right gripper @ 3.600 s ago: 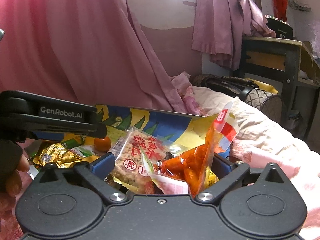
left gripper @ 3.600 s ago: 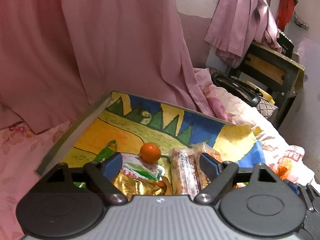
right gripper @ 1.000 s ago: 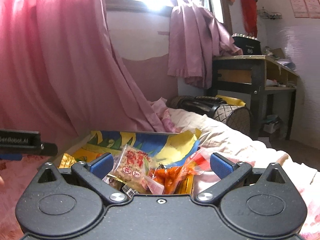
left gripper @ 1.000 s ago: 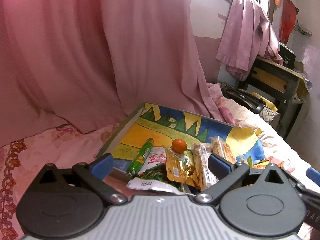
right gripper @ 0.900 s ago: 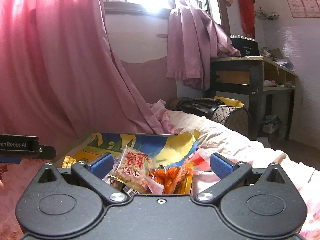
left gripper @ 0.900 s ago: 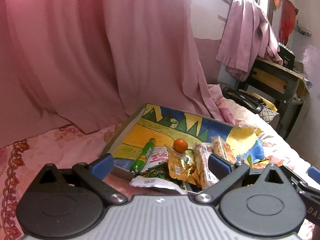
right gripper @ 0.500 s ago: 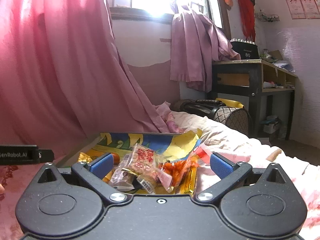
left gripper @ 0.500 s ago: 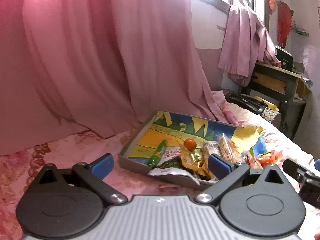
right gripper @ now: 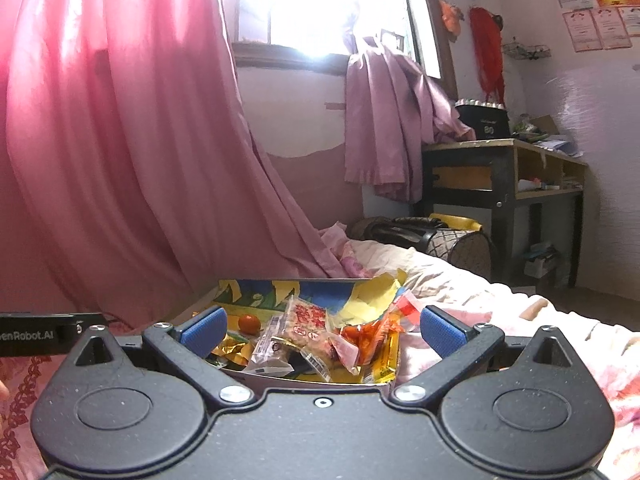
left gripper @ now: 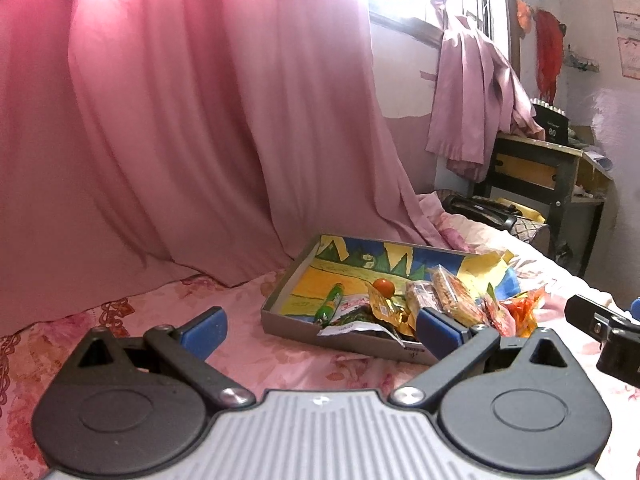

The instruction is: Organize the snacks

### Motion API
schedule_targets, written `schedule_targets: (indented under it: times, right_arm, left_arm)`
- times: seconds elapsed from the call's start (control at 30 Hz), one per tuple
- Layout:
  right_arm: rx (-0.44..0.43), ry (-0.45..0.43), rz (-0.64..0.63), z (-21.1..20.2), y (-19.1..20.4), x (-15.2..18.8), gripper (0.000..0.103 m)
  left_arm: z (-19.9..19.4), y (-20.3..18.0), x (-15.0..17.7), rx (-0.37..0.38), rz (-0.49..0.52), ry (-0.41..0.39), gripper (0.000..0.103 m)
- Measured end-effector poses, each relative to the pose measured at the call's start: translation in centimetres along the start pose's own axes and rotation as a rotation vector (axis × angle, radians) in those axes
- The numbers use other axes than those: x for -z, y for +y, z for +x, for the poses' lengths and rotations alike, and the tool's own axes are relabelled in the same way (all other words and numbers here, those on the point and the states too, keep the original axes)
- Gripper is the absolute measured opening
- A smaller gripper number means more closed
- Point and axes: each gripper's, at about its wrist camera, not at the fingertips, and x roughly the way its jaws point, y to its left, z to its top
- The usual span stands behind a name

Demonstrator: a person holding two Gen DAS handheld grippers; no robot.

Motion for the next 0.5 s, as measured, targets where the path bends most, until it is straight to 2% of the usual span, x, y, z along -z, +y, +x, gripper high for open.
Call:
schedule_targets:
  times: [0.27,0.5]
  right_arm:
    - [0.030,0.005,0.059,-2.6,0.1,1.1,0.102]
    - [0.028,-0.004,0.065,-4.6,0.6,1.5,0.102]
  left_arm:
    - [-2.5,1.5,0.9,0.015,-0.018,0.017,0.103]
    - [-4.7,2.7,1.2,0.009,-0.031,-0.006,0.103]
